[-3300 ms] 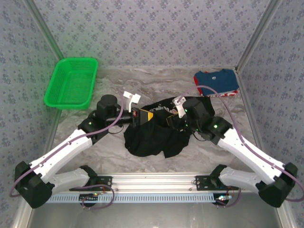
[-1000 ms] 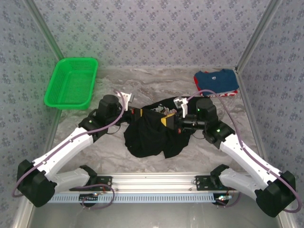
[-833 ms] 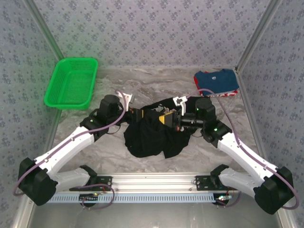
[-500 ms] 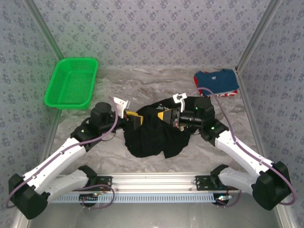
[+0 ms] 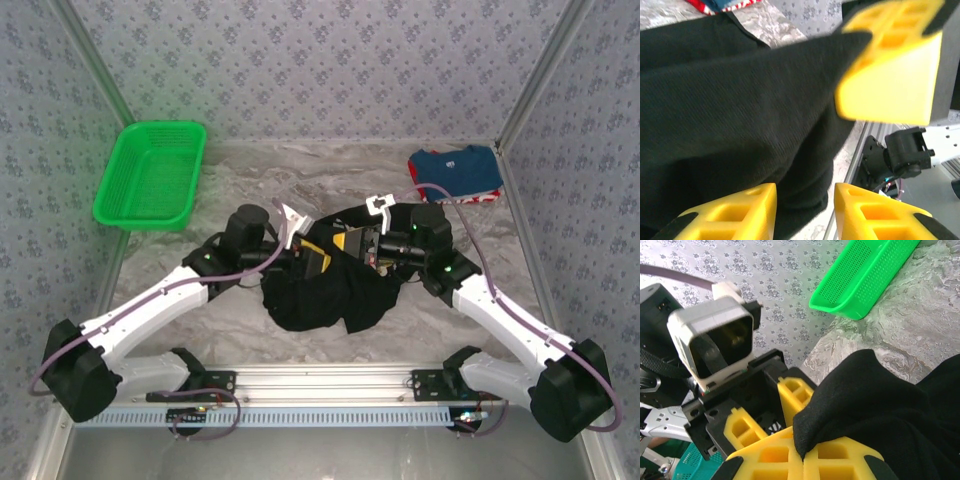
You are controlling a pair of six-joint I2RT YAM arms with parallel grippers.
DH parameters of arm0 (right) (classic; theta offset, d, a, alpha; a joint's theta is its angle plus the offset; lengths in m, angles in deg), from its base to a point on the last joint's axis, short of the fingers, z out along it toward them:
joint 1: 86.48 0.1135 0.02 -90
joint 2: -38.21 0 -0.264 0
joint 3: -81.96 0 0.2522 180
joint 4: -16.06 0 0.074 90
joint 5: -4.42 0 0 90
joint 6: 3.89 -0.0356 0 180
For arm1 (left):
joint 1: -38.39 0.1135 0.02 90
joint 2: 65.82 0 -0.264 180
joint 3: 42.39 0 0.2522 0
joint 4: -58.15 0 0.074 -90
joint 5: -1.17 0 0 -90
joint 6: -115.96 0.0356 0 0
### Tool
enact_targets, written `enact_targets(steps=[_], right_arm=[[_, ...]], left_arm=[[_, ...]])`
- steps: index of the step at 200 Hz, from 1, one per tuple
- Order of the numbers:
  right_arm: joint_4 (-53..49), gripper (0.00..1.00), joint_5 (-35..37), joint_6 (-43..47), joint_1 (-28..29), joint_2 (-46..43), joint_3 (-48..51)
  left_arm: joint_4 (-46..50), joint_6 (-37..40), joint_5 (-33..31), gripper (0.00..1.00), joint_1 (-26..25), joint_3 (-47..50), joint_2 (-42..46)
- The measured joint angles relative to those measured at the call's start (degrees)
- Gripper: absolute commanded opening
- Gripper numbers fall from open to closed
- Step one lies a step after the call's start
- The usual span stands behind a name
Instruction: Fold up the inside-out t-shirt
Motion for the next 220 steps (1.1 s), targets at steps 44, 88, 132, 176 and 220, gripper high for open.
enact_targets(steps=[44, 88, 132, 176, 220], right_arm=[[-0.04, 0.00, 0.00, 0.02, -0.42, -0.02, 0.00], [-0.59, 0.00, 0.04, 0.04, -0.44, -0.39, 0.00], [-0.85, 0.00, 0.24, 0.04, -0.44, -0.94, 0.11], [-2.97, 0.00, 1.60, 0.96, -1.25, -1.97, 0.20], [-21.09, 0.19, 18.60, 11.28, 0.96, -1.27, -6.60]], left_arm=[[0.04, 0.83, 0.04, 0.38, 1.25, -1.49, -1.27], [0.02, 0.85, 0.74, 0.39, 1.25, -1.92, -3.78], [-0.39, 0.76, 1.51, 0.18, 1.29, -2.23, -4.76], [-0.70, 1.05, 1.97, 0.00, 1.31, -2.36, -4.85], [2.73, 0.76, 2.16, 0.00, 1.33, -4.96, -0.57]])
